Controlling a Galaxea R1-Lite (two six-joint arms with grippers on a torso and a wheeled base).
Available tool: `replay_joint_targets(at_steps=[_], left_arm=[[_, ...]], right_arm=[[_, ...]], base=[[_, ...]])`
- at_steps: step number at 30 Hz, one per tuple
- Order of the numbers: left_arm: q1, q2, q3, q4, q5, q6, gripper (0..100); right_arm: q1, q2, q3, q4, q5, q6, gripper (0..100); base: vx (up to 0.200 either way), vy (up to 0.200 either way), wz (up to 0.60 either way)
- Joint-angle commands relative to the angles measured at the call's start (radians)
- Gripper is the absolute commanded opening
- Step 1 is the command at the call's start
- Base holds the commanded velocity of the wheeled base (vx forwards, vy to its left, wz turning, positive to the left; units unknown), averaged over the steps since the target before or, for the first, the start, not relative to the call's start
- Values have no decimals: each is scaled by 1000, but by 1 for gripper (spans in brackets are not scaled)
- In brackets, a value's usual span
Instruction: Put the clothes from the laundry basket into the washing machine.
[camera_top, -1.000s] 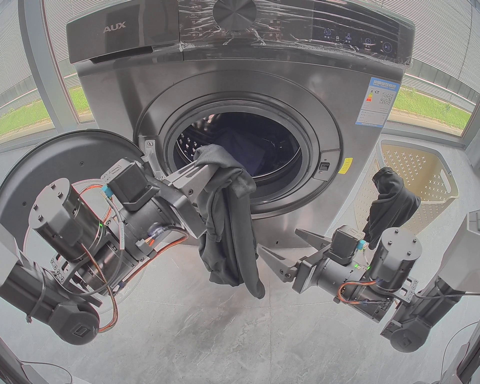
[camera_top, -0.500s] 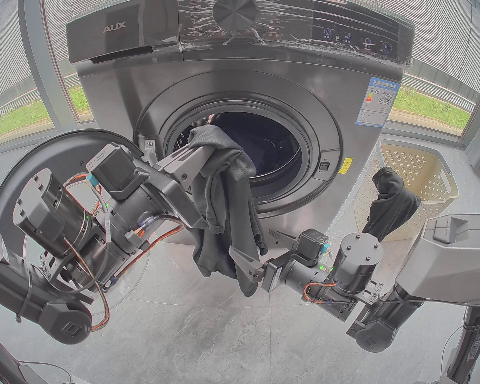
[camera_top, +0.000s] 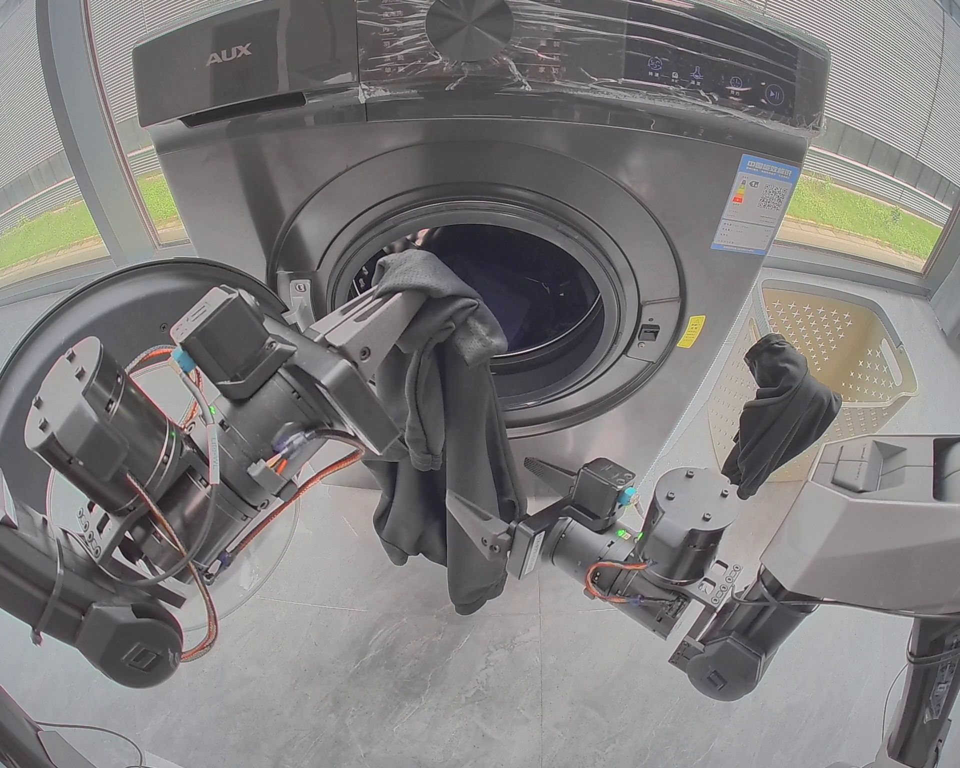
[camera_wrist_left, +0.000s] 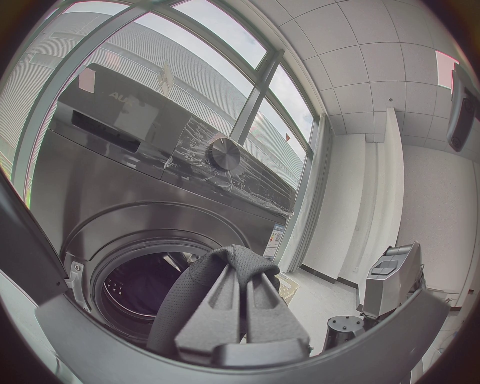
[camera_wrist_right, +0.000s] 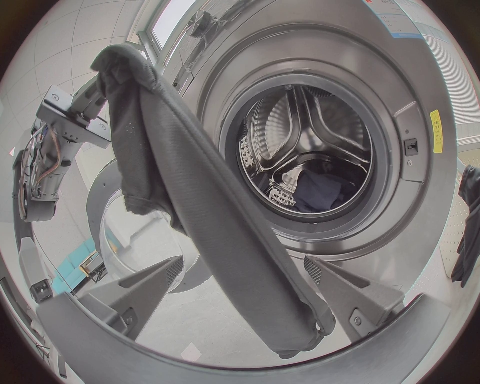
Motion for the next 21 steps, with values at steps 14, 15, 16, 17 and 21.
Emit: replay_joint_targets(at_steps=[14, 15, 16, 17, 21], left_arm=[[40, 56, -25, 7, 18, 0, 0], [40, 62, -25, 7, 22, 0, 0], [40, 64, -25, 5, 22, 0, 0], [40, 66, -30, 5, 22, 0, 0], [41, 67, -35, 5, 23, -2, 0]], right_arm=[[145, -21, 34, -1, 9, 21, 100], [158, -27, 29, -1, 12, 32, 100], [164, -31, 26, -1, 15, 38, 100], [168, -34, 20, -1, 19, 45, 100], [165, -40, -17, 1, 28, 68, 100]], base=[[0, 0, 0], [0, 0, 0], [0, 0, 0], [0, 0, 0], [0, 0, 0]])
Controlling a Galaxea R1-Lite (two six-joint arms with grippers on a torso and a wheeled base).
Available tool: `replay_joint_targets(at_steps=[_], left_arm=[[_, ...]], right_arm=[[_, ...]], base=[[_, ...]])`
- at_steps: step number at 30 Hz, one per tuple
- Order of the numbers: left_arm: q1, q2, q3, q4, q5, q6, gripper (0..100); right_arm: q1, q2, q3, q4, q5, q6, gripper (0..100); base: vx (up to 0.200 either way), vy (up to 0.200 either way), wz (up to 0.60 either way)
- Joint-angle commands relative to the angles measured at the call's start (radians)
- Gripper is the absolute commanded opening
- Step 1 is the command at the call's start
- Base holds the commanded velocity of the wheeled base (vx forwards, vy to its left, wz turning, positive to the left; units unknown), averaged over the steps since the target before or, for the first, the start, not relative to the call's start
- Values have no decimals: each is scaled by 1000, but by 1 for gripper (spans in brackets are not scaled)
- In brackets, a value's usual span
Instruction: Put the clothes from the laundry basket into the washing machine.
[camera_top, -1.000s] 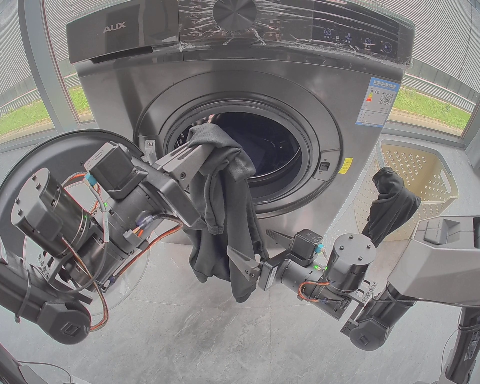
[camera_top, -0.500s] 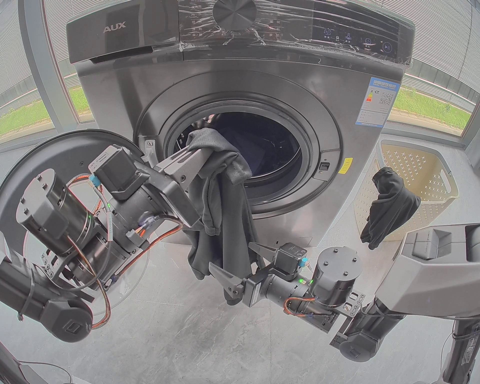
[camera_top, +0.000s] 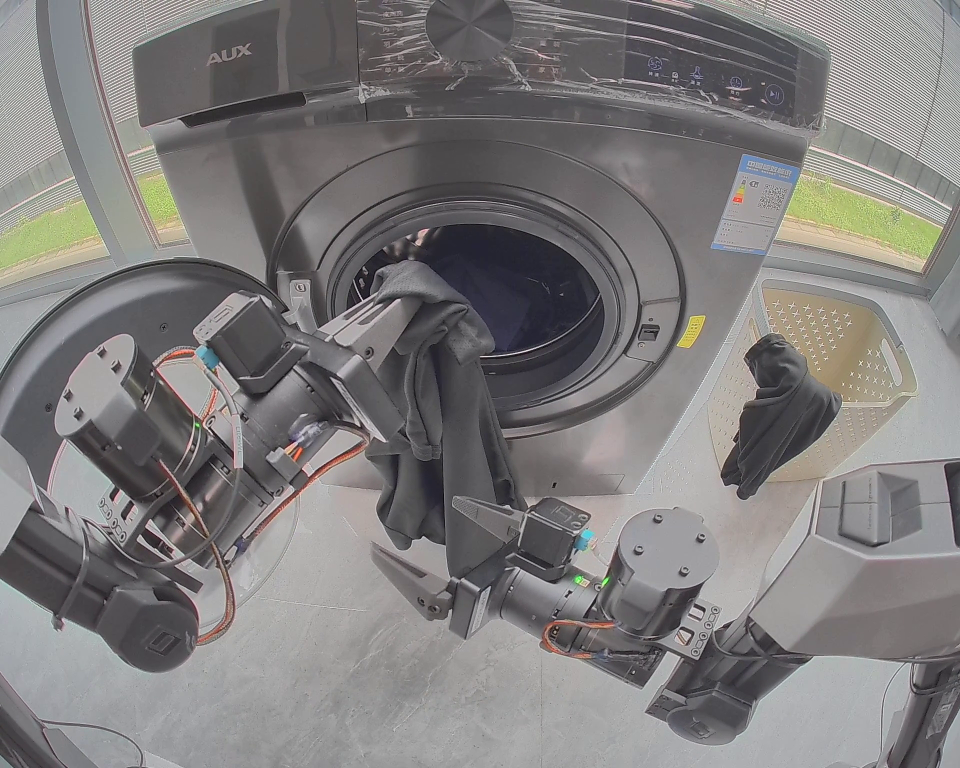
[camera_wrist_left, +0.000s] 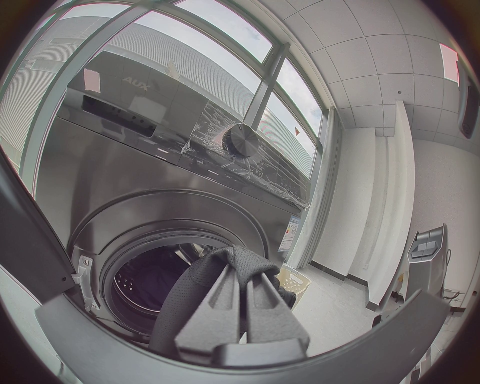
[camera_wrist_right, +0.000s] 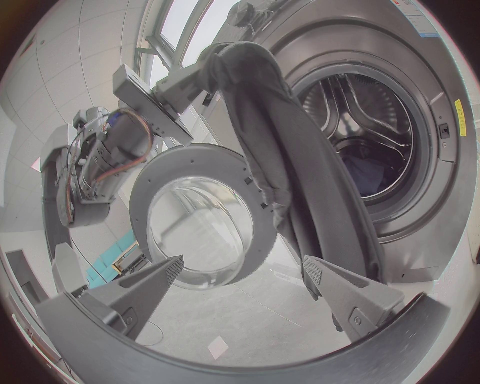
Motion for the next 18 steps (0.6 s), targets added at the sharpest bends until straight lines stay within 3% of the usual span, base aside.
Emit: replay_joint_targets(at_steps=[1, 18], left_arm=[[1, 10, -4, -1, 0, 0, 0], [-10, 0, 1, -5, 0, 0, 0]], right_arm=[[-1, -14, -42, 3, 3, 10, 100], [-51, 103, -327, 81, 8, 18, 100]], base=[[0, 0, 0], [0, 0, 0]])
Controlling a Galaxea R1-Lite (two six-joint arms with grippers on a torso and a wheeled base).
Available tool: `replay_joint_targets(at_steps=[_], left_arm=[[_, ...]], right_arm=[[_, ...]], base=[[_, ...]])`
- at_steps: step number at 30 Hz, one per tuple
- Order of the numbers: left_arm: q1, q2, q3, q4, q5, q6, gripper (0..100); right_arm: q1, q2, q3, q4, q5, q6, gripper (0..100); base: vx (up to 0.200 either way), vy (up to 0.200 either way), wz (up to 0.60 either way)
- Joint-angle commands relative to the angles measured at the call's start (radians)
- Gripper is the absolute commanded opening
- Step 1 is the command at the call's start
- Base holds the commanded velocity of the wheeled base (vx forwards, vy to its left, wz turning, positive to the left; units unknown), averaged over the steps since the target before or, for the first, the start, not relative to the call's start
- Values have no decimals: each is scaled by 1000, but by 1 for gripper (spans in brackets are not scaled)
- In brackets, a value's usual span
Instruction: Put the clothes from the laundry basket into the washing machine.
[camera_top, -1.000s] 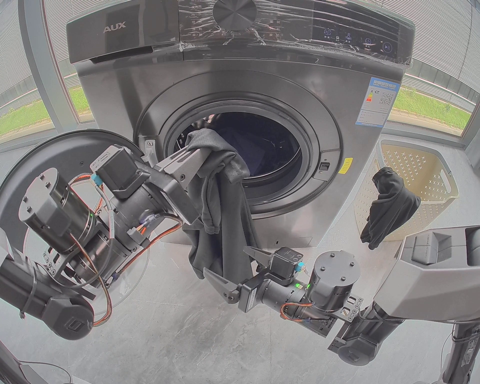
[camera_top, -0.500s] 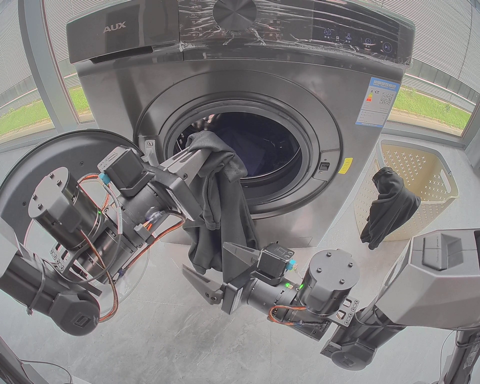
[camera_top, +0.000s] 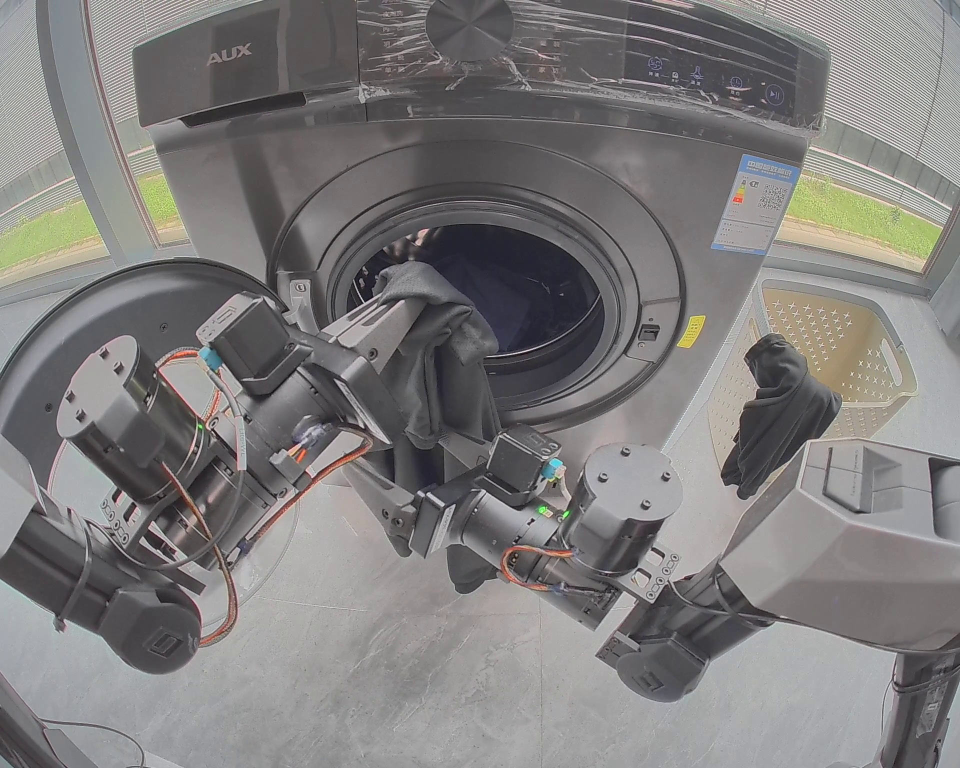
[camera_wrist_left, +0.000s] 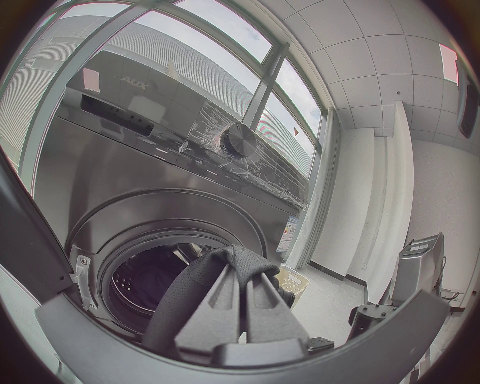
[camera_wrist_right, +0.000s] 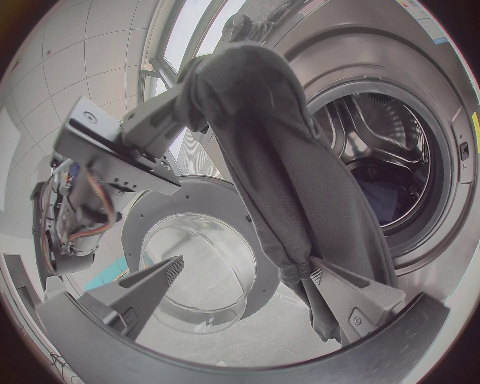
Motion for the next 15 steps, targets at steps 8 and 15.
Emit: replay_joint_targets(at_steps=[8, 15], left_arm=[[3, -2, 2, -1, 0, 0, 0], [-2, 2, 5, -2, 0, 0, 0]], right_arm=[[-45, 66, -107, 9, -15, 0, 100], [-68, 52, -110, 9, -27, 0, 100]], base=[[0, 0, 0], [0, 0, 0]])
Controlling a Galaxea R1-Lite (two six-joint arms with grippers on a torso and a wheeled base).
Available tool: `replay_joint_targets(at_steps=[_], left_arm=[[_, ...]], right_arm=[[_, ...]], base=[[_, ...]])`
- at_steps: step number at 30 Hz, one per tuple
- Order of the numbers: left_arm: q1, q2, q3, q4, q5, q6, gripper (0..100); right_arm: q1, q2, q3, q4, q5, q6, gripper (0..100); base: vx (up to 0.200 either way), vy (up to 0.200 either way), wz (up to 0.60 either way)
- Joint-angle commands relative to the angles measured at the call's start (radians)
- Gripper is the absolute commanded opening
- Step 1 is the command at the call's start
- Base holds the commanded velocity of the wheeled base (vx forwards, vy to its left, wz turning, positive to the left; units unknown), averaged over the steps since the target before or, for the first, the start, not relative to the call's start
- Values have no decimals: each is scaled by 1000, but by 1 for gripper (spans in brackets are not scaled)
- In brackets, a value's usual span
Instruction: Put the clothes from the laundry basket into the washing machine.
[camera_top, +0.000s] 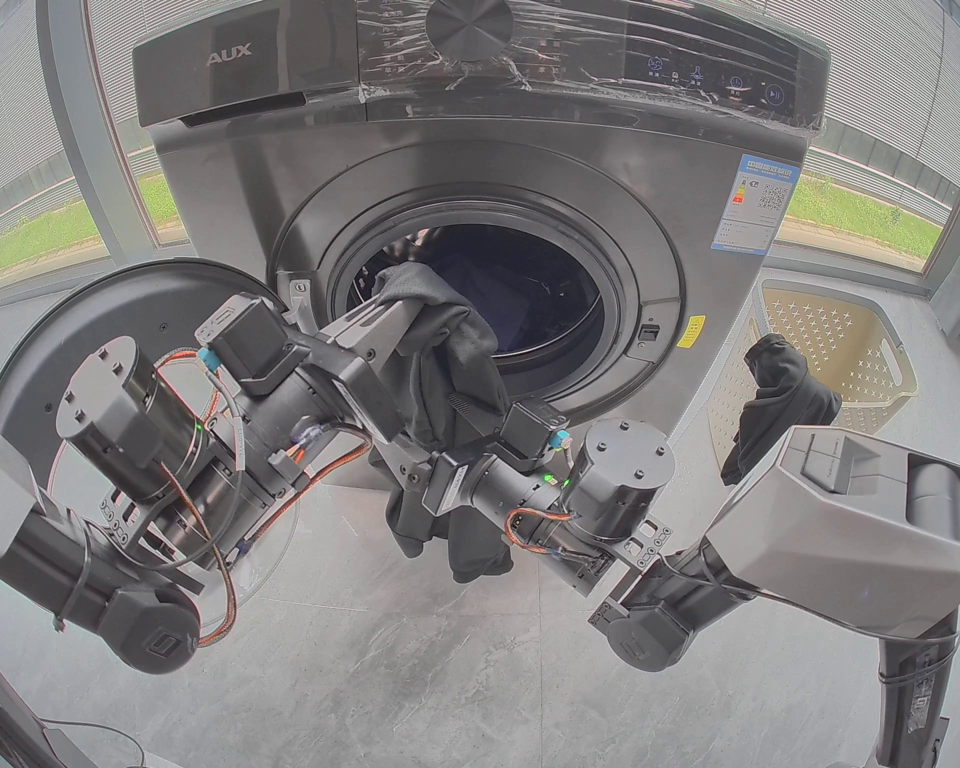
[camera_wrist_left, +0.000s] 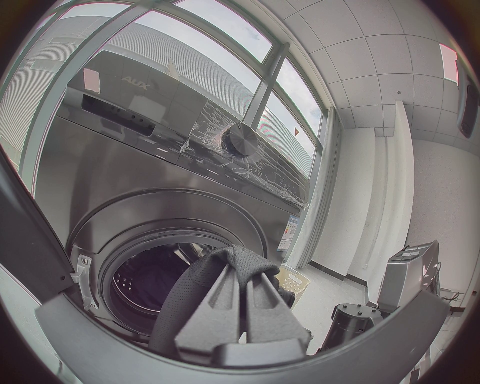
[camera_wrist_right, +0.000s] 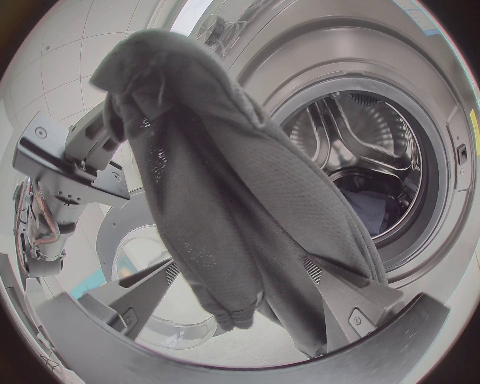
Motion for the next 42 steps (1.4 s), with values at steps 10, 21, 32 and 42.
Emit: replay_joint_targets(at_steps=[10, 21, 32, 42], left_arm=[[-5, 8, 4, -3, -1, 0, 0], [4, 51, 32, -3, -12, 0, 100], [70, 105, -4, -5, -1, -32, 100], [123, 120, -25, -5, -3, -46, 100]], right_arm=[[7, 20, -37, -2, -3, 0, 0], [24, -28, 37, -21, -5, -2, 0], [-4, -224, 261, -25, -36, -2, 0], [-33, -284, 365, -25, -36, 0, 0]], base=[[0, 0, 0], [0, 0, 0], [0, 0, 0], [0, 0, 0]])
